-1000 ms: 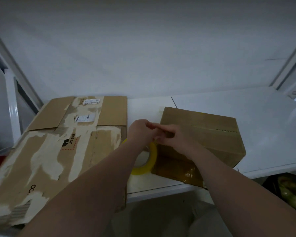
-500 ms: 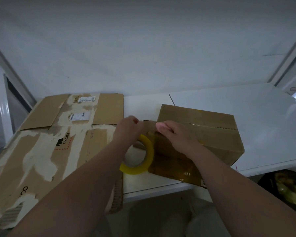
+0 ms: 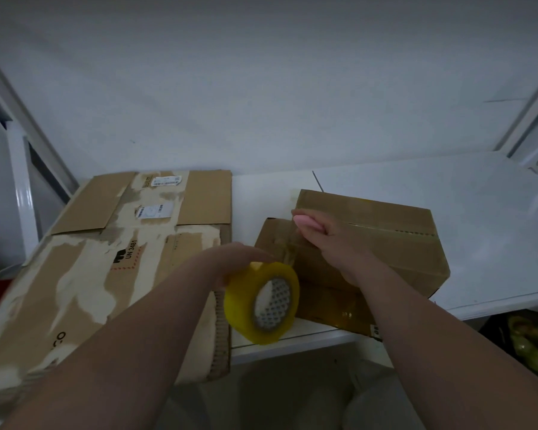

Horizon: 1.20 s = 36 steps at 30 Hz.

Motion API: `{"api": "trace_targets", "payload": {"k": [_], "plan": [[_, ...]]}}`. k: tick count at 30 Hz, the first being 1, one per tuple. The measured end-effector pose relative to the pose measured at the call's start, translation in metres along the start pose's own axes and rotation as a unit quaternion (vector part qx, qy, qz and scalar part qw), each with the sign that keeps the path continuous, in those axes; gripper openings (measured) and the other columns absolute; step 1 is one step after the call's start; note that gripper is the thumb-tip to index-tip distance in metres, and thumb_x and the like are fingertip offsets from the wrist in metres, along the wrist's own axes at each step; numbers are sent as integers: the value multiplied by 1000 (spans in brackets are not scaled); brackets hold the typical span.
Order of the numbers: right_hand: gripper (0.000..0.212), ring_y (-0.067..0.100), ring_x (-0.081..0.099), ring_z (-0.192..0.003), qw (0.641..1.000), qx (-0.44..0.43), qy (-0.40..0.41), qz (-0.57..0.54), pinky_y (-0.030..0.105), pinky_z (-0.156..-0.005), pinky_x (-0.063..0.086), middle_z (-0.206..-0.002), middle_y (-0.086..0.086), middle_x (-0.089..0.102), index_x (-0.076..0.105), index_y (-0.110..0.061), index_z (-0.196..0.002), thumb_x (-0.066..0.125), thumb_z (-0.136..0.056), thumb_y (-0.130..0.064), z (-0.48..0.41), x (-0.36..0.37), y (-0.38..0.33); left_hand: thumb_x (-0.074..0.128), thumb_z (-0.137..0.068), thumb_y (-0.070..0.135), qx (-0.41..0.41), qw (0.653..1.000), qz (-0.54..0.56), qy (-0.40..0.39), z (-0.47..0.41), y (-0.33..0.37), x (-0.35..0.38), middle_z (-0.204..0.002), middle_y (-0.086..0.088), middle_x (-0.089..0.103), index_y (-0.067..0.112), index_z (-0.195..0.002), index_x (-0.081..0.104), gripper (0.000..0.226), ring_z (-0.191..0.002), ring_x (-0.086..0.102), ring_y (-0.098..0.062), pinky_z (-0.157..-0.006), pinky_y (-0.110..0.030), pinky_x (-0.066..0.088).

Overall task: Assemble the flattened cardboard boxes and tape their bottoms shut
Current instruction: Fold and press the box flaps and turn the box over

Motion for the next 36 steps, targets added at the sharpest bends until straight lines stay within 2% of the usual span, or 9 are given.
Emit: {"api": "trace_targets", "payload": {"k": [4, 8, 10, 13, 20, 25, 28, 31, 36], "plan": [[23, 10, 45, -123, 1000, -20, 5, -15, 32, -102, 42, -127, -16, 50, 56, -51, -114, 50, -97, -37, -1, 2, -2, 64, -88, 28, 26, 990, 102, -92, 9, -15, 27, -113, -10, 60, 23, -112, 51, 27, -104, 61, -30, -90, -43, 52], [25, 5, 47, -109, 1000, 2, 1, -11, 22, -78, 43, -116, -19, 47, 54, -46, -120, 52, -96, -38, 1, 2, -3, 65, -86, 31, 10, 974, 220, -61, 11, -21, 45, -111, -15, 62, 15, -113, 52, 34, -99, 63, -31, -85, -41, 52], [34, 9, 49, -103, 996, -6, 5, 87, 21, -73, 41, -115, -10, 47, 53, -40, -124, 59, -93, -27, 1, 3, -1, 66, -84, 33, -1, 968, 245, -62, 12, -23, 45, -110, -16, 63, 15, -113, 52, 37, -97, 64, -32, -86, -43, 52], [47, 17, 50, -100, 963, -36, 50, 262, 28, -82, 45, -114, 0, 49, 52, -36, -125, 70, -83, -23, -3, 8, 4, 67, -83, 35, -12, 967, 254, -34, 13, -23, 43, -111, -16, 62, 15, -114, 50, 41, -99, 62, -34, -88, -45, 51], [60, 19, 51, -97, 928, -47, 127, 348, 35, -87, 42, -107, -2, 47, 48, -31, -120, 82, -70, -32, -5, 12, 5, 63, -89, 29, -10, 965, 261, -10, 15, -7, 45, -91, -13, 62, 14, -91, 53, 19, -80, 61, -27, -68, -35, 51], [63, 18, 50, -103, 897, -54, 146, 413, 38, -92, 39, -114, 0, 50, 46, -30, -123, 80, -70, -36, -6, 20, 7, 65, -86, 24, -12, 968, 251, -24, 12, -5, 42, -99, -15, 63, 15, -94, 53, 18, -89, 62, -30, -78, -39, 52], [59, 17, 48, -104, 920, -38, 126, 369, 39, -93, 39, -112, -4, 47, 46, -29, -124, 76, -75, -42, -8, 16, 6, 66, -85, 24, -6, 964, 264, -30, 11, -7, 42, -100, -15, 63, 14, -96, 54, 19, -89, 63, -31, -76, -39, 53], [35, 19, 49, -114, 976, 15, 97, 193, 43, -99, 41, -123, -1, 50, 54, -30, -124, 48, -94, -48, -9, 2, 0, 67, -84, 26, -9, 962, 271, -29, 10, -10, 42, -105, -17, 62, 13, -102, 54, 26, -94, 62, -33, -83, -43, 51], [35, 20, 50, -119, 985, 66, 103, 122, 37, -101, 44, -138, 4, 50, 54, -17, -134, 46, -100, -20, 0, -11, -9, 67, -84, 28, -10, 962, 273, -22, 10, -10, 43, -106, -17, 61, 14, -100, 52, 26, -94, 61, -34, -81, -42, 51]]}}
Point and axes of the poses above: each hand's wrist, its own z-axis away from the middle knuckle, its own x-axis out of the palm, y = z × x, the point moved 1 cm from there along -z, towards the middle knuckle
